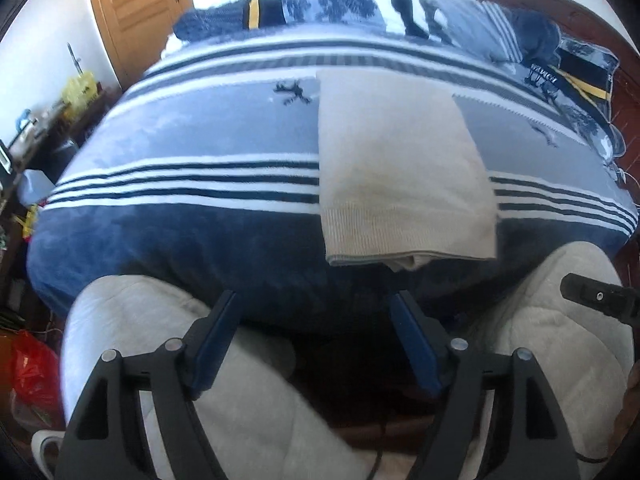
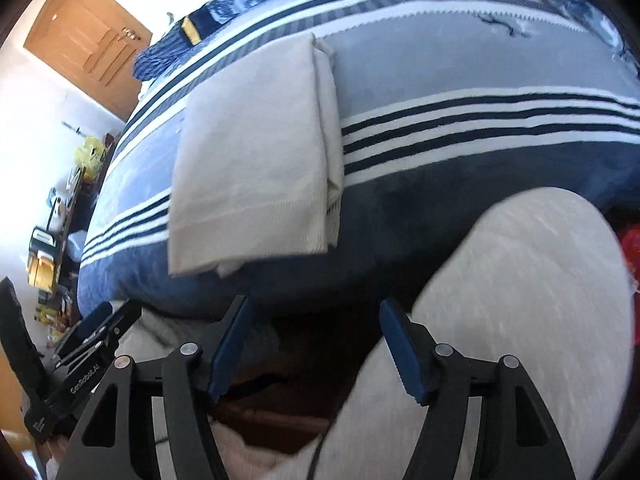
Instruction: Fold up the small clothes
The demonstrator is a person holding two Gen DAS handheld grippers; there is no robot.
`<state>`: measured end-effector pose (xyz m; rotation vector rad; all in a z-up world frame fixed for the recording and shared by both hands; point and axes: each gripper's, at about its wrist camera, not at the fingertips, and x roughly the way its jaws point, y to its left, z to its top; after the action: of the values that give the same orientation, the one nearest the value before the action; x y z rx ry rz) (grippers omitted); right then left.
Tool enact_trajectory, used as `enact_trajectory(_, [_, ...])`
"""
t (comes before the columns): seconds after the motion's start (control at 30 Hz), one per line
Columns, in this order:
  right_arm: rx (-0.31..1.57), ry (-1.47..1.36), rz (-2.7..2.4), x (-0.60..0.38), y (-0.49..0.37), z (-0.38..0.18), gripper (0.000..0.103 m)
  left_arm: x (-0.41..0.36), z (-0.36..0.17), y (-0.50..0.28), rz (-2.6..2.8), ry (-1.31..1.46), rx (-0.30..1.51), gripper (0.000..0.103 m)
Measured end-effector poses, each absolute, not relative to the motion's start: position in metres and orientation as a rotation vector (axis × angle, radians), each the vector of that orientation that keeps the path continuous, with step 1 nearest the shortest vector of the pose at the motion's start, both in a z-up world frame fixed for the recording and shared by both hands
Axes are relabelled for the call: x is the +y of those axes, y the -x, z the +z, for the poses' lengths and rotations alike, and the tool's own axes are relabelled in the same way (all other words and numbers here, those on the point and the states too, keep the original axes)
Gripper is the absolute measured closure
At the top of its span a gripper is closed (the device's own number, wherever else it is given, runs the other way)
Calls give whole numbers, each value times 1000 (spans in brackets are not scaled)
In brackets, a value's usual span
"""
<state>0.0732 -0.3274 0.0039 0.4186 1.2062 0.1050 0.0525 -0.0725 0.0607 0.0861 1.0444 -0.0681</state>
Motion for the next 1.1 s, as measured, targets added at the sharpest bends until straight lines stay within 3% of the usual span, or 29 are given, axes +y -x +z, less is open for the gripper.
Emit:
enact_trajectory(0.33, [995,-242,117,-314,-14,130,24,-81,191,-3,-53,-121,830,10])
enact_trajectory(0.53, [893,-212,121,-308,2,190,19,-87,242,17,-19,-110,766,9])
enact_trajectory(0.63, [874,-196,124,-305,7,209,12,-89,256,27,2,-135,723,9])
enact_trajectory(1.1, [833,-151,95,-291,15,234,11,-77,278,36,10,-90,682,9])
